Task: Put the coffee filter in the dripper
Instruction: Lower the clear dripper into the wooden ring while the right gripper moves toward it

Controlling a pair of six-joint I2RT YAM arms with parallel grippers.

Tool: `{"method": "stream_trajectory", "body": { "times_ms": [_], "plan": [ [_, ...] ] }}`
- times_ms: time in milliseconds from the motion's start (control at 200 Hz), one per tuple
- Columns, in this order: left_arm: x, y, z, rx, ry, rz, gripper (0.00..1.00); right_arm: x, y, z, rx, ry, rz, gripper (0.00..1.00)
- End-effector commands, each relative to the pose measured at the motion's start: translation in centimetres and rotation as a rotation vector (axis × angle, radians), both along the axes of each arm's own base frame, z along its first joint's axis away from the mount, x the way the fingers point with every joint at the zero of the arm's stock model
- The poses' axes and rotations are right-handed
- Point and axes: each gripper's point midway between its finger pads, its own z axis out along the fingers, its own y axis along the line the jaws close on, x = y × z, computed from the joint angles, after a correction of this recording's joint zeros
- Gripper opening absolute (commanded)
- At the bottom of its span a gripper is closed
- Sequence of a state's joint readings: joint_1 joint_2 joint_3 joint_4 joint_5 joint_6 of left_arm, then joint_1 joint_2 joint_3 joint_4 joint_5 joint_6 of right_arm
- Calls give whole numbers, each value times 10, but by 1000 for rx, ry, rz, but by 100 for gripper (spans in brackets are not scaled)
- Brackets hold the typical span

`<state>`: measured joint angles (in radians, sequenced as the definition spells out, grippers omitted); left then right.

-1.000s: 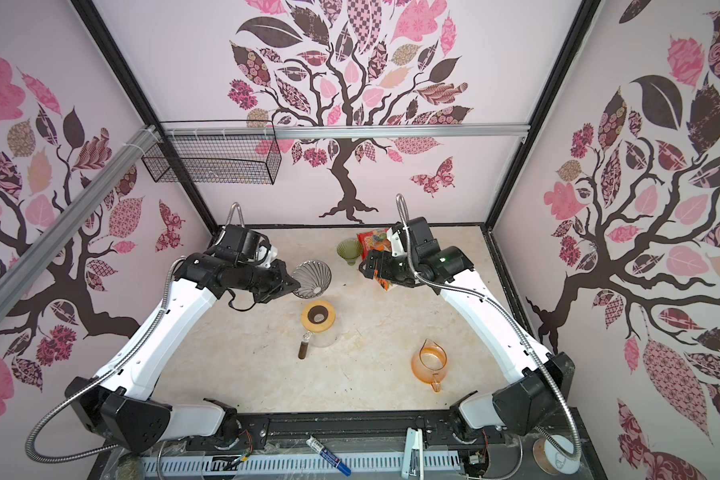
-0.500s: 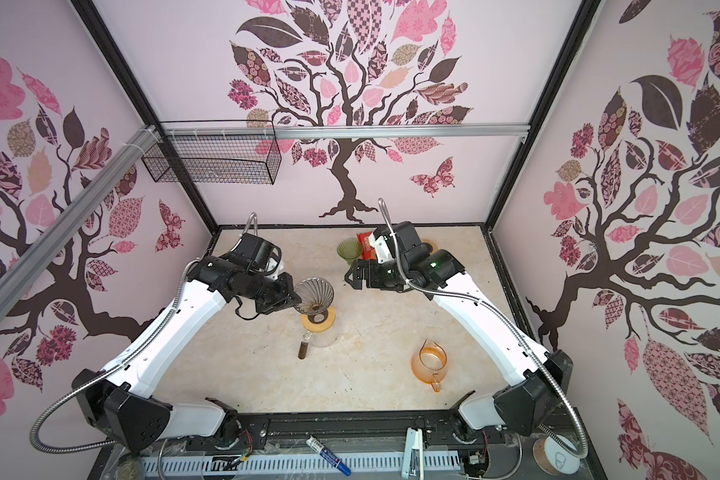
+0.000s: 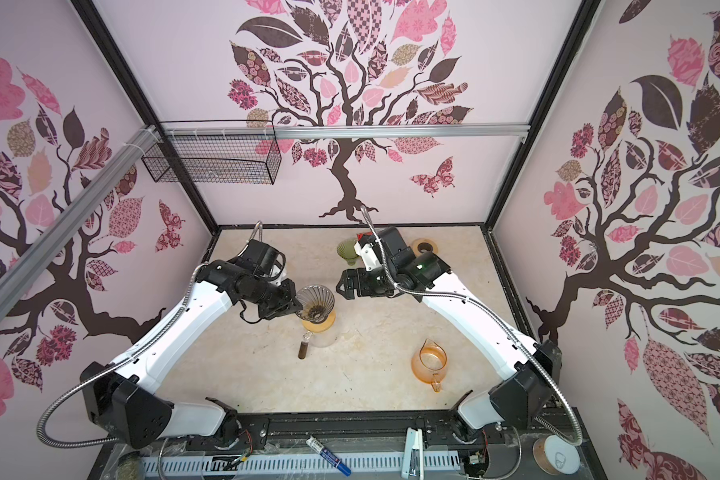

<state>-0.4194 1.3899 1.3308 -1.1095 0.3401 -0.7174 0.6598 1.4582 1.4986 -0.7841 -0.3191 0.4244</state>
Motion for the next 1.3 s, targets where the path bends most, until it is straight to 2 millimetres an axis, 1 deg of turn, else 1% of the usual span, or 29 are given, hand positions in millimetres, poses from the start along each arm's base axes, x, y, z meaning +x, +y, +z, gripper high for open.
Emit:
{"method": "stream_trajectory", "body": {
  "times_ms": [0, 160, 260, 375, 625, 905, 1025, 1110, 1296],
  "plan": [
    [4, -3, -5, -12, -9, 7, 0, -1, 6, -4, -20, 0, 43, 91],
    [5, -2, -8, -2, -10, 10, 0, -1, 12, -7, -27, 7, 69, 84],
    [4, -1, -12, 5, -2, 8, 0, -2, 21, -9, -34, 10, 95, 80],
    [2, 0, -16, 12, 4, 4, 0, -5, 32, -11, -39, 11, 124, 77],
    [0, 1, -22, 21, 11, -3, 0, -6, 48, -28, -70, 30, 158, 65],
    [-4, 4, -31, 44, 33, -7, 0, -2, 55, -46, -94, 56, 171, 47],
    [-5, 5, -32, 49, 36, -8, 0, -4, 59, -53, -92, 72, 180, 43],
    [-6, 6, -33, 50, 36, -6, 0, -3, 62, -55, -91, 73, 185, 38],
    [-7, 6, -34, 52, 41, -7, 0, -1, 65, -59, -93, 76, 193, 31]
  ]
}}
